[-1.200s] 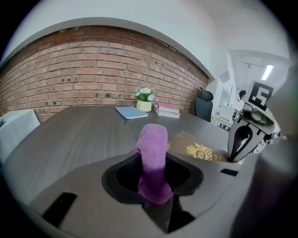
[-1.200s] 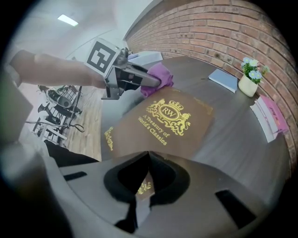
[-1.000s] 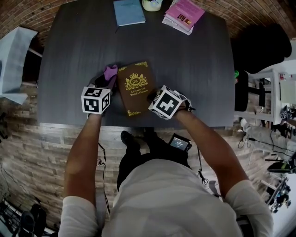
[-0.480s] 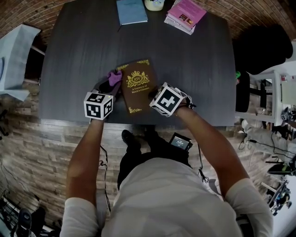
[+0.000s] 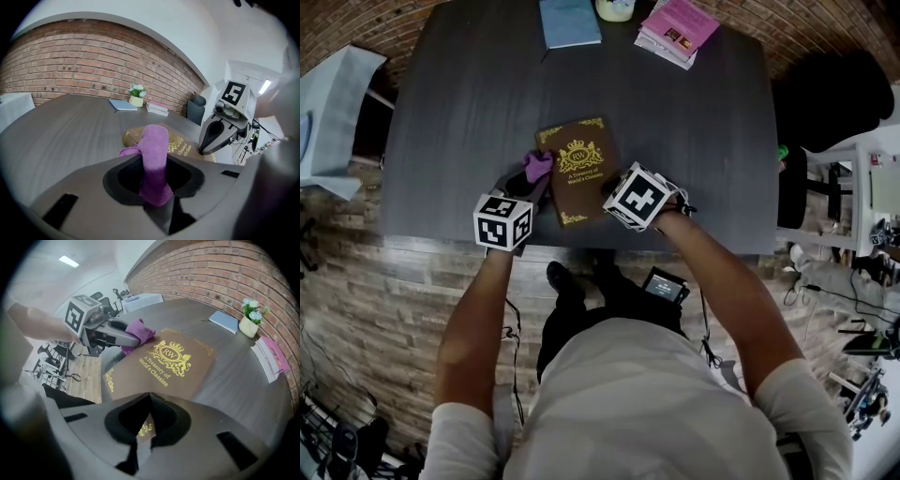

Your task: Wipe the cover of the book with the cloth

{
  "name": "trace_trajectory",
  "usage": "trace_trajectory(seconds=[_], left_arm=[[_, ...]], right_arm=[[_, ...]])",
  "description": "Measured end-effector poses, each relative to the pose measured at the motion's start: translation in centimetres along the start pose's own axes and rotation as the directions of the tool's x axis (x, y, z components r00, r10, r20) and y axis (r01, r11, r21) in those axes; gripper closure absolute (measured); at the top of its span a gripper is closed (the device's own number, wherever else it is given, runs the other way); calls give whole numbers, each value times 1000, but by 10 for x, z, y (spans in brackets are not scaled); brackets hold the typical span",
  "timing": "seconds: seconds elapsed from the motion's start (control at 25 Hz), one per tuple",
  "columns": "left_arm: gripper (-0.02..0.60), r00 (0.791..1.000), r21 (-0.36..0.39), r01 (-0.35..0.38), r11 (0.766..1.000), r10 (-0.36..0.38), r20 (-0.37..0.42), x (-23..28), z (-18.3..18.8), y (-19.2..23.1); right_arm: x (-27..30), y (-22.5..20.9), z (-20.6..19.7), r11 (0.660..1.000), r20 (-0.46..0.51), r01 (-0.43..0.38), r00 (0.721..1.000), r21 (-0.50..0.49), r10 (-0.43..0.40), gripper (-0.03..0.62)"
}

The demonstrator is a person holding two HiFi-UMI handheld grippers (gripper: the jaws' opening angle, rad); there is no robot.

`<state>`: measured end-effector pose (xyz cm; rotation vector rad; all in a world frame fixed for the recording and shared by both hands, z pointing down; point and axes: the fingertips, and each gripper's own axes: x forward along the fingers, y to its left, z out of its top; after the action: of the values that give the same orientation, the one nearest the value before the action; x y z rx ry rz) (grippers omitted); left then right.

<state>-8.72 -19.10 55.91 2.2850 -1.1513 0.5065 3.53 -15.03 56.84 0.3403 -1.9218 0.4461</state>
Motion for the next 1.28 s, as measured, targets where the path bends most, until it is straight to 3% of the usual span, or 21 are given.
trace_trajectory(seconds=[1.28], left_arm=[[460,999,-69,36,997,-36,6,-29,-39,-49]], right_arm=[[0,-2,-1,1000,2,29,1000,1,-29,579]])
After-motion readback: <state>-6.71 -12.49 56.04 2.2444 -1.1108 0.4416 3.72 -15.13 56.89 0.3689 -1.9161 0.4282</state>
